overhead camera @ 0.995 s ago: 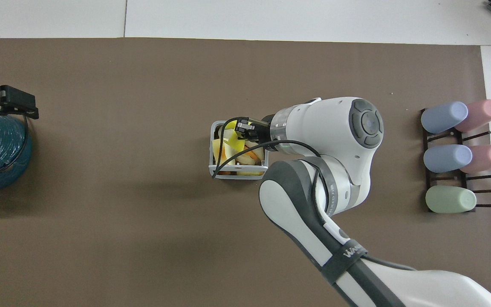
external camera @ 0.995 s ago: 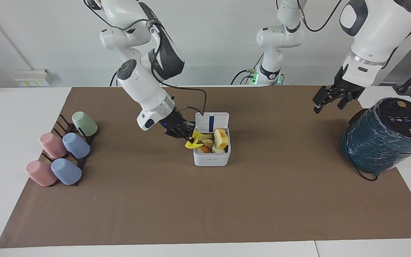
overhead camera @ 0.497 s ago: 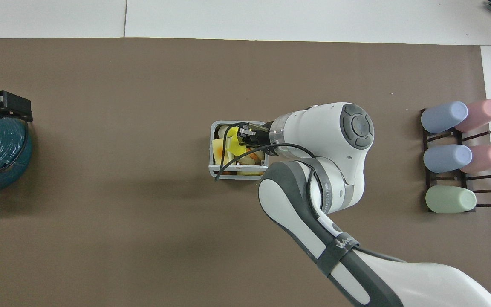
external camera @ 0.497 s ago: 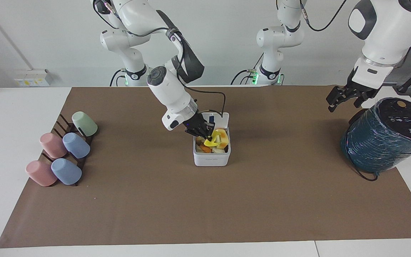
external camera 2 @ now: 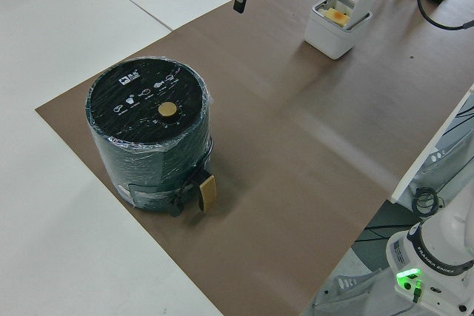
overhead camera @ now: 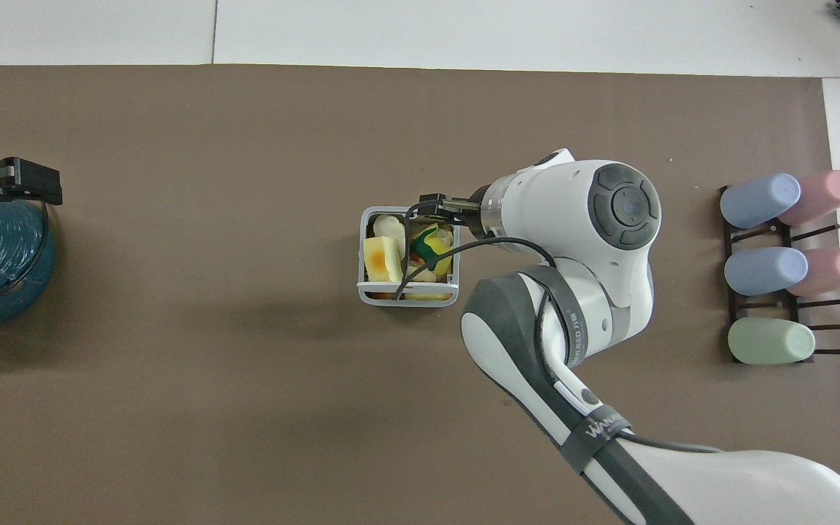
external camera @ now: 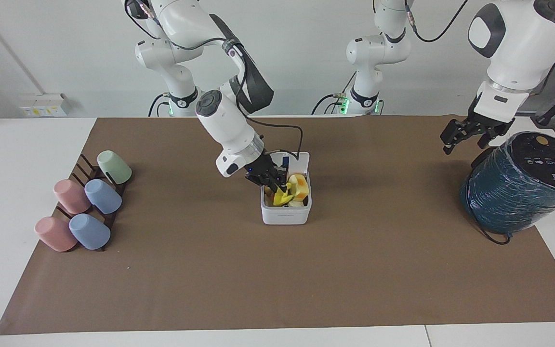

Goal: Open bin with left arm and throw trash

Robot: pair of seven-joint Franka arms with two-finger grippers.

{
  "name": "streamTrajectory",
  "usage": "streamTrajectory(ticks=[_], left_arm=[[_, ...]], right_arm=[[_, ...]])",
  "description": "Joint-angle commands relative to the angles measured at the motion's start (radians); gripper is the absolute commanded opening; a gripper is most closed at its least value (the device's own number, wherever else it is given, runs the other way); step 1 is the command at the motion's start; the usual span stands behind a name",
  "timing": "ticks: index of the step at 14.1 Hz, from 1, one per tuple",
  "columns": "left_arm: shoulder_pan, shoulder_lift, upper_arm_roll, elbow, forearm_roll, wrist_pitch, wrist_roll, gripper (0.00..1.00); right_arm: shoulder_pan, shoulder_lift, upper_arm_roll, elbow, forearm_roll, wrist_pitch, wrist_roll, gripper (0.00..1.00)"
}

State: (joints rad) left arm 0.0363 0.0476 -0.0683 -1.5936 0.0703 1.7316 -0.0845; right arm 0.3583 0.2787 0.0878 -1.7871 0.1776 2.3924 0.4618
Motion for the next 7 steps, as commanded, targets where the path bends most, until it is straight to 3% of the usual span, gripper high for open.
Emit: streamTrajectory(ticks=[1,7], left_arm=[[0.007,-0.034,-0.001,-0.040,0.020,0.014,0.006,1.00],[0.008,-0.034,-0.001,-0.040,0.020,0.014,0.006,1.00]], right_arm=[[-0.067,-0.027,0.004,0.055,-0.174,-0.105,-0.005,1.00],[-0.202,-0.209,0.007,0.069,-0.221,-0.382,-0.055,1.00]])
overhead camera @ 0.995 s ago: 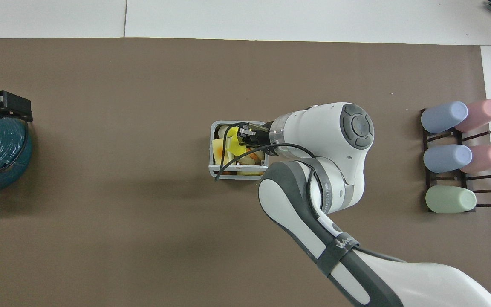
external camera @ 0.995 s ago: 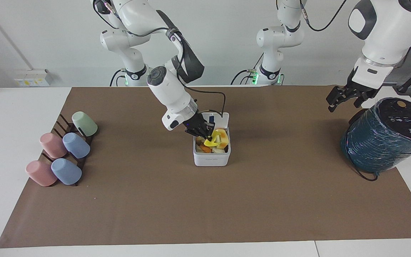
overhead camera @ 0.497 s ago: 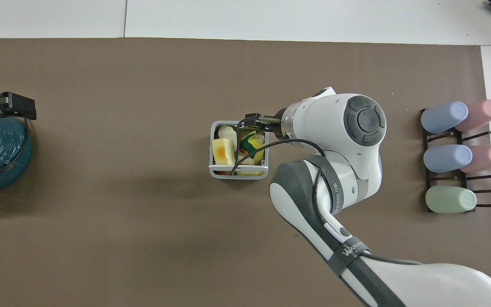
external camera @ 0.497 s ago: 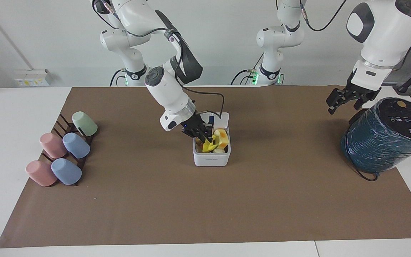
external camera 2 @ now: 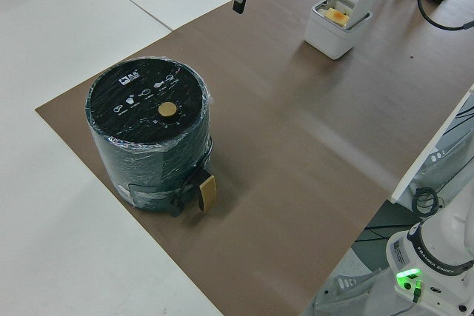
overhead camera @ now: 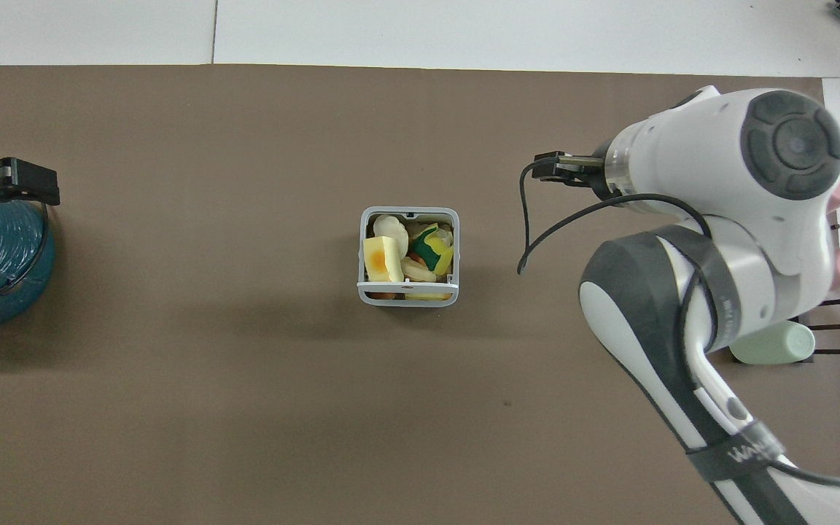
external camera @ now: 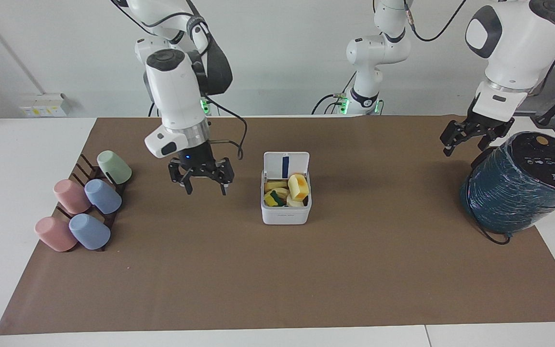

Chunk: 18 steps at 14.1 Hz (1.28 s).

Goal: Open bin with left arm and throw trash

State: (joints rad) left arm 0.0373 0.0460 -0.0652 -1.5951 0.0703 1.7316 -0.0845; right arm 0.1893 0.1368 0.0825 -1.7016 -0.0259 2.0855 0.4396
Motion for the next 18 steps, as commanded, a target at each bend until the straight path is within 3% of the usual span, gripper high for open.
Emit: streamTrajectory(ticks=[1,5,9,18], left_arm=[[0.007,-0.032,-0.004,-0.039,0.020,0.014,0.006,1.00],[0.007,-0.032,-0.004,-0.039,0.020,0.014,0.006,1.00],[0.007,-0.032,-0.004,-0.039,0.020,0.014,0.006,1.00],[0.007,-0.032,-0.004,-0.039,0.020,0.014,0.006,1.00]], right_arm=[[-0.062,-0.097,0.013,-0.016,-0.017,-0.128,-0.076,1.00],[-0.184,-0.176,0.014,0.000,-0.015,-0.307,-0.202,1.00],[-0.222,-0.189,-0.032,0.131,0.003,-0.548,-0.254,1.00],[-0.185,-0.212,-0.061,0.106,0.004,-0.565,-0.251,1.00]])
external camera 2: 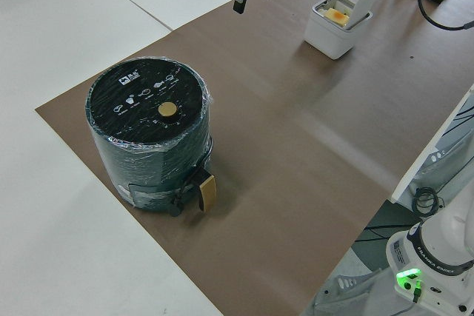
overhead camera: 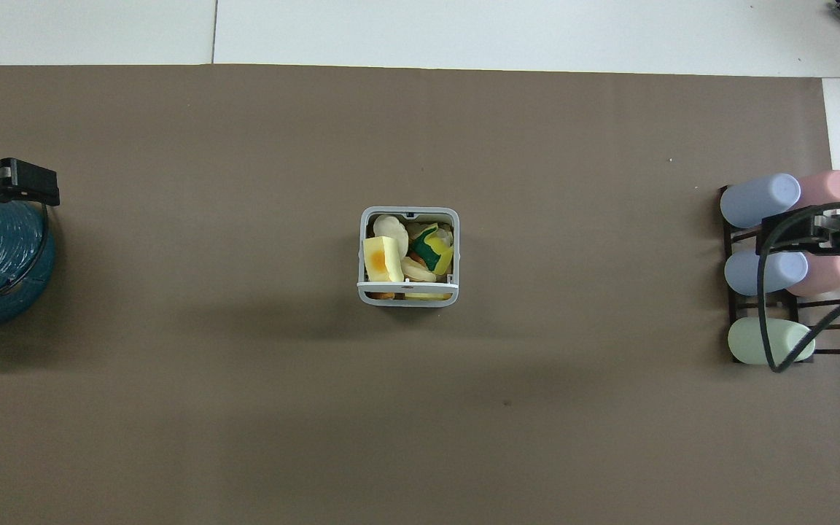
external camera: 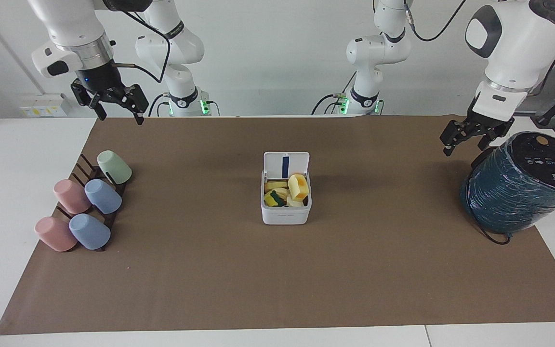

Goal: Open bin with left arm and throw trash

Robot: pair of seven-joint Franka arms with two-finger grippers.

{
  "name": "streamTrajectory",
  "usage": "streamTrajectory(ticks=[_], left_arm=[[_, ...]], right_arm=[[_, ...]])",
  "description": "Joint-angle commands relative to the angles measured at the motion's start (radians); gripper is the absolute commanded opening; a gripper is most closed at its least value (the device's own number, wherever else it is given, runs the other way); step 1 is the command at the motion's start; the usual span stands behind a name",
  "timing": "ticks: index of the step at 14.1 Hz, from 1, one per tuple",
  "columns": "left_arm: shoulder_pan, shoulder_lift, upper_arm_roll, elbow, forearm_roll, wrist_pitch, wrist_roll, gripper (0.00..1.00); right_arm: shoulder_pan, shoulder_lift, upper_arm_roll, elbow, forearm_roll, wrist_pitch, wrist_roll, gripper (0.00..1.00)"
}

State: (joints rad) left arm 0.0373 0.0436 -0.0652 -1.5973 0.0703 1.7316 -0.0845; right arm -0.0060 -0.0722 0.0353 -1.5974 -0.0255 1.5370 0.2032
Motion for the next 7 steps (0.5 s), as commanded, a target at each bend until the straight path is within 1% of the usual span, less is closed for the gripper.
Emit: streamTrajectory(ticks=[1,3,7], left_arm=[[0.007,-0.030,-0.004,-0.036,0.020,0.014,0.006,1.00],[0.007,-0.030,-0.004,-0.036,0.020,0.014,0.006,1.00],[0.007,-0.030,-0.004,-0.036,0.020,0.014,0.006,1.00]], right_arm=[[0.012,-0.003,-0.014,0.005,0.004,-0.027,-0.018,1.00],[0.012,0.002,-0.015,0.011,0.006,-0.046,-0.021,1.00],[0.014,-0.003,-0.015,0.010,0.002,-0.044,-0.021,1.00]])
